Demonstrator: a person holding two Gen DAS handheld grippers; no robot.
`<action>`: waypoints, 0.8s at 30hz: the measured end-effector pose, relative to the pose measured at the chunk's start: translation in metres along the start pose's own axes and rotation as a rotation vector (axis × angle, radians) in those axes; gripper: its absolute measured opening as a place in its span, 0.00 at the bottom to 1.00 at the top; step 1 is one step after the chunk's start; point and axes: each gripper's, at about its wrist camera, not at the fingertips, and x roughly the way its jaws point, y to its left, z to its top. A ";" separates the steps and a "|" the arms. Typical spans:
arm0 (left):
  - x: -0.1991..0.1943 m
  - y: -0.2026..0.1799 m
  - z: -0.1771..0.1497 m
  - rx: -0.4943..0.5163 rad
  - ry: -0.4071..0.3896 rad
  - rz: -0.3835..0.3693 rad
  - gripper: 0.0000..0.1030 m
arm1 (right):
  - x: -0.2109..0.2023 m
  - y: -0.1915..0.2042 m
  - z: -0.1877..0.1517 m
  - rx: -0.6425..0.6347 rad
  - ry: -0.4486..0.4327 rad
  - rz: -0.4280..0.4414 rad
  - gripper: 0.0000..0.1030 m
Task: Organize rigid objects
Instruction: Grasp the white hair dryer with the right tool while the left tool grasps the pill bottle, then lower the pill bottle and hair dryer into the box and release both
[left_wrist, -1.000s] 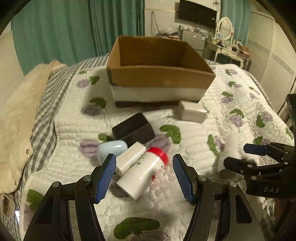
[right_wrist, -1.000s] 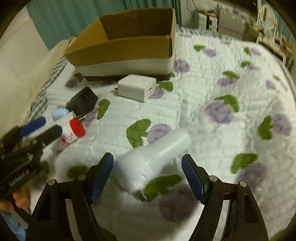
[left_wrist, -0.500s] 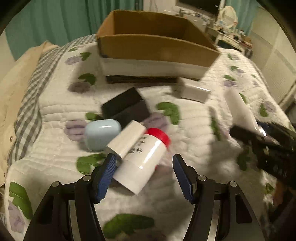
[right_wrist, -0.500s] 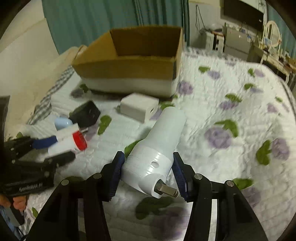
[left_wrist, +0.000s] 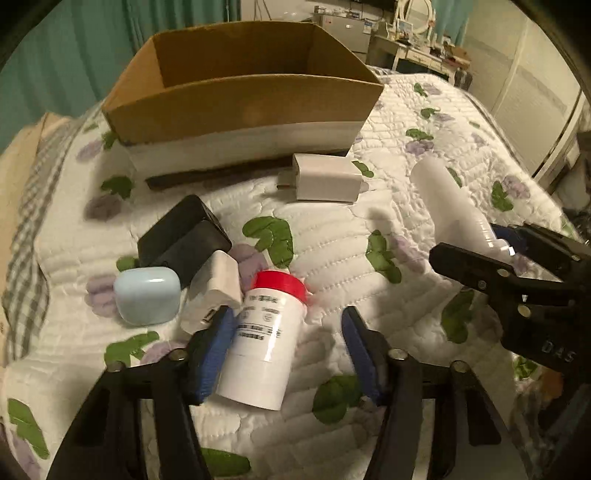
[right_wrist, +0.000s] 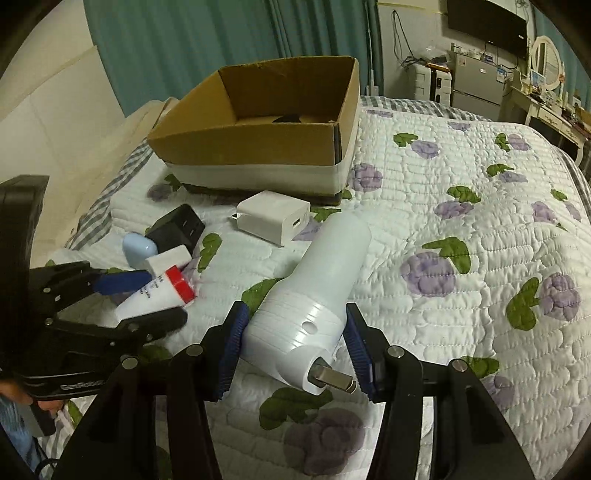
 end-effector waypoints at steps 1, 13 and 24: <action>0.000 -0.001 -0.001 0.004 0.001 0.025 0.42 | -0.001 0.000 0.000 -0.001 -0.001 0.002 0.50; 0.013 -0.002 -0.013 0.014 0.069 0.089 0.38 | -0.013 0.002 -0.004 -0.017 -0.019 -0.001 0.50; -0.059 0.001 0.000 -0.060 -0.138 0.053 0.36 | -0.055 0.010 0.018 -0.080 -0.112 0.002 0.50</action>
